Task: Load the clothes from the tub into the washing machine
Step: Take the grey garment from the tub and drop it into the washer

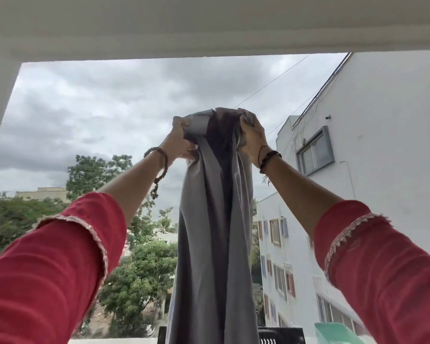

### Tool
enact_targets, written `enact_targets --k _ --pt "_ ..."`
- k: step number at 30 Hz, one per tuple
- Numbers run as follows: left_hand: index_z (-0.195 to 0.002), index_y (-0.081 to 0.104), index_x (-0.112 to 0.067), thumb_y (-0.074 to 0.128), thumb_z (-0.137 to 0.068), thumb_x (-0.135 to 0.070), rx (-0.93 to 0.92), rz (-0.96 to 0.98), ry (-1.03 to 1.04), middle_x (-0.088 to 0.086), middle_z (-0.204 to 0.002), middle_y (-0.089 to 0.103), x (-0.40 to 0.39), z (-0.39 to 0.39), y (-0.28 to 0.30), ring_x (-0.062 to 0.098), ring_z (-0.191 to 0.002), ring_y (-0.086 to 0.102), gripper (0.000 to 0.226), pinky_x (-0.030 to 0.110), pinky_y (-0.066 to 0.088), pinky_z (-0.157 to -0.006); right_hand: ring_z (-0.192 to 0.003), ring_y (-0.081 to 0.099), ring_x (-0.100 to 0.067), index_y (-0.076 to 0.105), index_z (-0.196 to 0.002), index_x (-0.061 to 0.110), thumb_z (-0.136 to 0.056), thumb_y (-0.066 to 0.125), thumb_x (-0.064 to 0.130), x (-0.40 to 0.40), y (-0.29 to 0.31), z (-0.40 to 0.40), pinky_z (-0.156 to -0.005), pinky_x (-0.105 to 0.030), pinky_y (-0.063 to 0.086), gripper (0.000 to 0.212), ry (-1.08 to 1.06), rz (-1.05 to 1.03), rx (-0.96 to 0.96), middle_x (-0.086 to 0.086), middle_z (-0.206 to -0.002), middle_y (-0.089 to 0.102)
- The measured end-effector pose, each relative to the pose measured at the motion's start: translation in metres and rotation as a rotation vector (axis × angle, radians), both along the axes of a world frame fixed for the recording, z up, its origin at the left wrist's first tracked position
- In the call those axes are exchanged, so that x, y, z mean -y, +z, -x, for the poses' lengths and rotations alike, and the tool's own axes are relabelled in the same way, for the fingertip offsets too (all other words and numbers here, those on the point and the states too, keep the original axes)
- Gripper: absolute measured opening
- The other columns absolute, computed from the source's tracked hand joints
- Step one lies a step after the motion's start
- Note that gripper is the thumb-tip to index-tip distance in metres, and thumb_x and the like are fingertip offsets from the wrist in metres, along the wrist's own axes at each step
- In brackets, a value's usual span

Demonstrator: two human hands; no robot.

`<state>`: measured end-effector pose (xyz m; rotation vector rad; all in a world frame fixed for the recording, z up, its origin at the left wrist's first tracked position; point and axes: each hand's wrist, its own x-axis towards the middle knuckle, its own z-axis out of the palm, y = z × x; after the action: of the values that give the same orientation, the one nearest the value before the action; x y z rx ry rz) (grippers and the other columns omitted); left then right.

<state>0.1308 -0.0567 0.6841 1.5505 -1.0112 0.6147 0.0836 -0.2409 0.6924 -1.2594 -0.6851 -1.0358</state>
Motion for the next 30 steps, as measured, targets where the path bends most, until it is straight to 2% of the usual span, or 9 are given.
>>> enact_targets --k 3,7,9,13,16,18,23,26,30 --pt "-0.109 0.026 -0.018 0.036 -0.092 0.008 -0.021 0.063 -0.027 0.005 -0.084 0.049 0.0 -0.002 -0.019 0.021 -0.065 0.054 0.033 0.029 0.057 -0.055 -0.097 0.059 -0.014 0.058 -0.107 0.02 -0.097 0.048 0.012 -0.002 -0.009 -0.001 -0.087 -0.032 0.05 0.016 0.0 -0.032 0.004 -0.003 -0.105 0.061" --pt "-0.1 0.036 -0.013 0.039 -0.097 -0.004 -0.159 0.056 -0.098 0.004 -0.081 0.047 0.005 -0.014 -0.06 0.022 -0.067 0.052 0.01 0.033 0.056 -0.049 -0.104 0.06 -0.021 0.059 -0.11 0.023 -0.095 0.052 0.025 0.008 -0.038 -0.009 -0.072 -0.032 0.047 0.017 -0.067 -0.044 -0.24 -0.01 -0.111 0.063" --pt "-0.108 0.035 -0.013 0.042 -0.098 -0.007 -0.22 -0.005 -0.082 0.003 -0.084 0.049 0.007 -0.023 -0.086 0.02 -0.07 0.053 0.014 0.035 0.055 -0.047 -0.091 0.062 -0.025 0.061 -0.111 0.015 -0.095 0.052 0.033 0.018 -0.06 -0.016 -0.071 -0.035 0.049 0.025 -0.249 0.034 -0.389 -0.013 -0.105 0.067" --pt "-0.085 0.04 -0.021 0.044 -0.098 -0.012 -0.389 -0.042 -0.091 0.001 -0.092 0.056 0.006 -0.032 -0.135 0.015 -0.064 0.064 0.016 0.032 0.055 -0.042 -0.072 0.063 -0.03 0.06 -0.096 -0.001 -0.095 0.048 0.039 0.031 -0.107 -0.02 -0.066 -0.037 0.054 0.042 -0.409 0.189 -0.627 -0.02 -0.087 0.069" --pt "-0.085 0.044 -0.008 0.047 -0.097 -0.015 -0.44 -0.154 0.017 0.005 -0.065 0.07 -0.004 -0.044 -0.166 0.015 -0.037 0.061 0.015 0.02 0.045 -0.031 -0.057 0.063 -0.03 0.06 -0.073 -0.006 -0.096 0.044 0.042 0.031 -0.146 -0.016 -0.062 -0.038 0.056 0.056 -0.507 0.318 -0.81 -0.017 -0.06 0.068" --pt "-0.077 0.047 -0.006 0.051 -0.096 -0.014 -0.43 -0.287 0.18 0.003 -0.044 0.064 -0.009 -0.05 -0.191 0.011 -0.027 0.053 0.021 0.014 0.035 -0.026 -0.05 0.061 -0.027 0.061 -0.061 -0.004 -0.095 0.045 0.041 0.029 -0.176 -0.018 -0.059 -0.036 0.056 0.058 -0.645 0.415 -0.857 -0.012 -0.047 0.062" --pt "-0.06 0.051 -0.01 0.063 -0.088 -0.018 -0.402 -0.433 0.418 0.0 -0.042 0.053 -0.01 -0.059 -0.256 0.011 -0.032 0.05 0.032 0.017 0.034 -0.03 -0.078 0.059 -0.028 0.057 -0.076 0.01 -0.092 0.046 0.049 0.023 -0.24 -0.021 -0.073 -0.037 0.049 0.044 -1.062 0.833 -0.856 -0.007 -0.072 0.054" --pt "-0.069 0.052 -0.012 0.061 -0.089 -0.022 -0.42 -0.378 0.436 0.011 -0.071 0.053 -0.011 -0.064 -0.282 0.021 -0.068 0.052 0.024 0.027 0.04 -0.052 -0.09 0.06 -0.03 0.053 -0.078 0.006 -0.093 0.043 0.053 0.024 -0.26 -0.02 -0.072 -0.034 0.044 0.05 -1.156 0.874 -0.804 -0.009 -0.084 0.057" --pt "-0.067 0.048 -0.012 0.057 -0.091 -0.02 -0.438 -0.318 0.484 0.01 -0.073 0.054 -0.016 -0.061 -0.312 0.022 -0.071 0.055 0.027 0.032 0.046 -0.066 -0.096 0.061 -0.031 0.064 -0.103 0.005 -0.092 0.043 0.053 0.031 -0.28 -0.016 -0.069 -0.032 0.041 0.053 -1.143 0.857 -0.819 -0.016 -0.105 0.065"
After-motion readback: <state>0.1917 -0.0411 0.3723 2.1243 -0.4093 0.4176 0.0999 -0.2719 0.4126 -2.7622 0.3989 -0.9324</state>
